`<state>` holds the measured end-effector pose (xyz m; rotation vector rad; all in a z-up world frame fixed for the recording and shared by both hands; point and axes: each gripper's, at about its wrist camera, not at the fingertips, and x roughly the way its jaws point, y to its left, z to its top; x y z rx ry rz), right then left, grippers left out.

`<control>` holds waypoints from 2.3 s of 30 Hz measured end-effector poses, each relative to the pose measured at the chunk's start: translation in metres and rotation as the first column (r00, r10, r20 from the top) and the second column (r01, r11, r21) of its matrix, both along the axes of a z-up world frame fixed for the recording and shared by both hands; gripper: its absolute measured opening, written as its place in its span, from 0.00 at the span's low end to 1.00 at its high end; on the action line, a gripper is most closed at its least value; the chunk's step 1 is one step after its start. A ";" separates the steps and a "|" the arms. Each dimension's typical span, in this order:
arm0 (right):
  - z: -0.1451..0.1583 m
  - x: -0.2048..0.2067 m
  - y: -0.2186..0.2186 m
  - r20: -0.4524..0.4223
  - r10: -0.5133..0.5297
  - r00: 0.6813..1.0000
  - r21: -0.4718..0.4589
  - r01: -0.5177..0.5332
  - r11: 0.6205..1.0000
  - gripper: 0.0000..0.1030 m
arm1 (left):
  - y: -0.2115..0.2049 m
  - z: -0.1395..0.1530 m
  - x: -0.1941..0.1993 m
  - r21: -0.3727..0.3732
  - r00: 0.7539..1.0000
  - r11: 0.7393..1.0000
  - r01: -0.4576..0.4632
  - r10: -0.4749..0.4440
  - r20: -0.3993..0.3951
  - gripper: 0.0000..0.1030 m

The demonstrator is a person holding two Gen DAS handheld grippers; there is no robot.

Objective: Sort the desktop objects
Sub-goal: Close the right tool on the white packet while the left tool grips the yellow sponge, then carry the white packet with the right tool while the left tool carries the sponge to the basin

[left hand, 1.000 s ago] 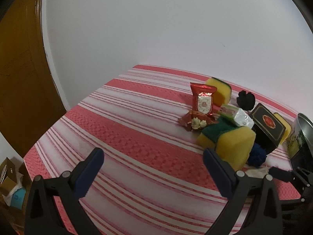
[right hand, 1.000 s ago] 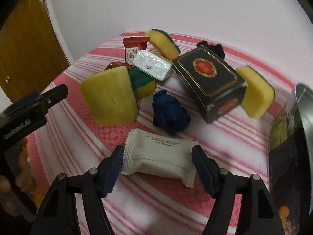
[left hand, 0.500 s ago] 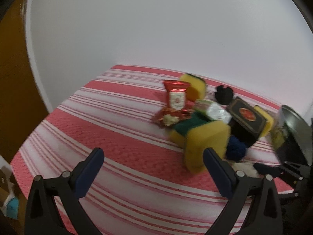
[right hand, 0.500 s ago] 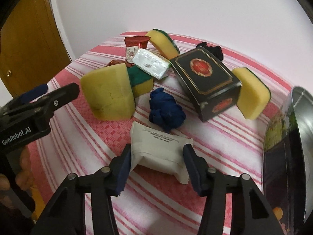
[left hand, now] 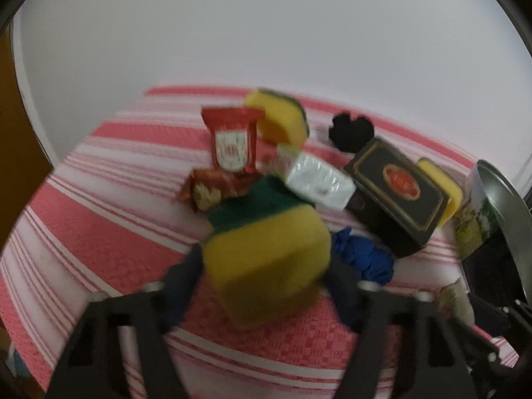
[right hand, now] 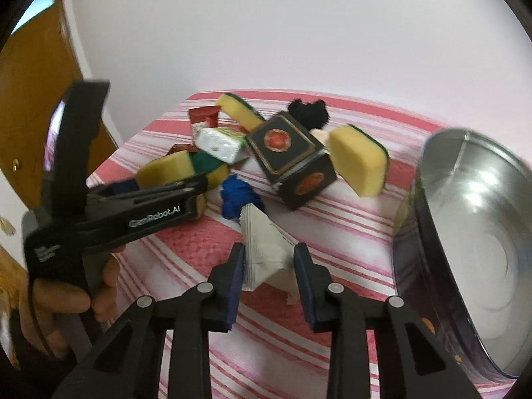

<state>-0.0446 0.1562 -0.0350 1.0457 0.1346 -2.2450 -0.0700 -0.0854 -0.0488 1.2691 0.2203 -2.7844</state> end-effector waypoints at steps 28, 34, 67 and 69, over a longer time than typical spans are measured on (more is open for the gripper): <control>0.024 0.022 0.053 -0.039 0.037 0.999 -0.101 -0.040 0.994 0.10 | 0.027 0.050 0.048 -0.034 0.991 0.999 -0.022 0.018 -0.134 0.54; -0.002 0.027 0.024 -0.132 0.006 0.991 0.183 0.019 0.983 0.11 | 0.018 0.047 0.049 -0.035 0.990 0.999 -0.011 0.006 -0.140 0.54; -0.011 -0.071 0.035 -0.049 -0.076 0.996 0.218 0.085 0.972 0.48 | -0.015 0.035 0.030 0.070 0.991 0.997 -0.043 0.051 -0.125 0.57; -0.010 -0.083 0.053 0.017 -0.105 0.994 0.122 0.103 0.987 0.40 | -0.015 0.034 0.030 0.072 0.991 0.997 -0.037 0.046 -0.128 0.57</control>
